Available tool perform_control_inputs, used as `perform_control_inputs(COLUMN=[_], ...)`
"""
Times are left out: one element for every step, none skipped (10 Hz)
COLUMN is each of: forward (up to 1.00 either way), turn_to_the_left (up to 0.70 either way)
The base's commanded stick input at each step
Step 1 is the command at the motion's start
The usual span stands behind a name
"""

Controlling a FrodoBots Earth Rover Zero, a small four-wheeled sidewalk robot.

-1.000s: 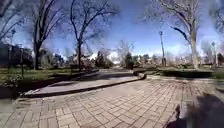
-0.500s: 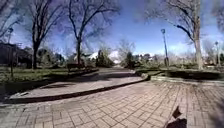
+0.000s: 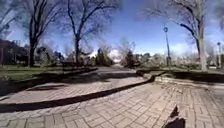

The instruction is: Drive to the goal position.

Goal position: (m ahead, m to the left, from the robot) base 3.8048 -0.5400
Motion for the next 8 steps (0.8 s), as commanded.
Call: perform_control_inputs(forward=[1.0, 1.0, 1.0, 1.0, 1.0, 1.0, 1.0, 1.0], turn_to_the_left=[0.0, 0.0, 0.0, 0.0, 0.0, 0.0, 0.0, 0.0])
